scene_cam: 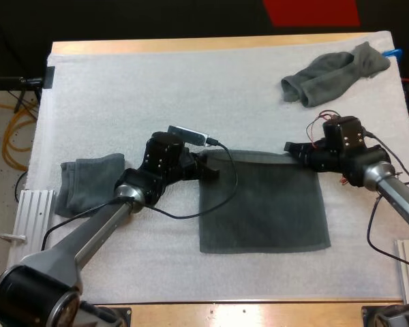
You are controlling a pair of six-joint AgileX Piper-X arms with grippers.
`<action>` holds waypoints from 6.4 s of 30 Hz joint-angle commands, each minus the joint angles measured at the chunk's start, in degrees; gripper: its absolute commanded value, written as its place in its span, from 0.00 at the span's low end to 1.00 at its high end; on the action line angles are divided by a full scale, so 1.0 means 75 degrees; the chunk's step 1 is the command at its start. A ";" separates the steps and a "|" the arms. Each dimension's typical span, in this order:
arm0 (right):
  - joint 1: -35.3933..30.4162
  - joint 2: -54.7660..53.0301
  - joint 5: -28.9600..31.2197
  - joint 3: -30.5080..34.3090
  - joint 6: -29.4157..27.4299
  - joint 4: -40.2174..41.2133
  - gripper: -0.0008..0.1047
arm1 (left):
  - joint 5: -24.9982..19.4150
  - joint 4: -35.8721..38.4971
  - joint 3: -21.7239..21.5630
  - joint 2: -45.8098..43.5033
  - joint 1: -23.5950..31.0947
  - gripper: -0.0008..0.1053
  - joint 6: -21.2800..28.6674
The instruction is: Pick towel from pile fold and stack
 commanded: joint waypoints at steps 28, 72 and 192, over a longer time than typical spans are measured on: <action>-0.0224 -0.3656 -0.0273 -0.0725 -0.1578 0.1524 0.76 | -0.0483 0.3164 -0.1460 -0.3554 0.0061 0.46 0.0918; -0.0224 -0.2606 -0.2160 0.3028 0.0341 0.2621 0.76 | 0.0518 0.6936 0.0341 -0.6479 0.0018 0.54 -0.0380; -0.0493 -0.1544 -0.0207 0.2931 0.3656 -0.3153 0.01 | 0.5118 -0.2631 0.0903 0.1172 0.1483 0.01 -0.4653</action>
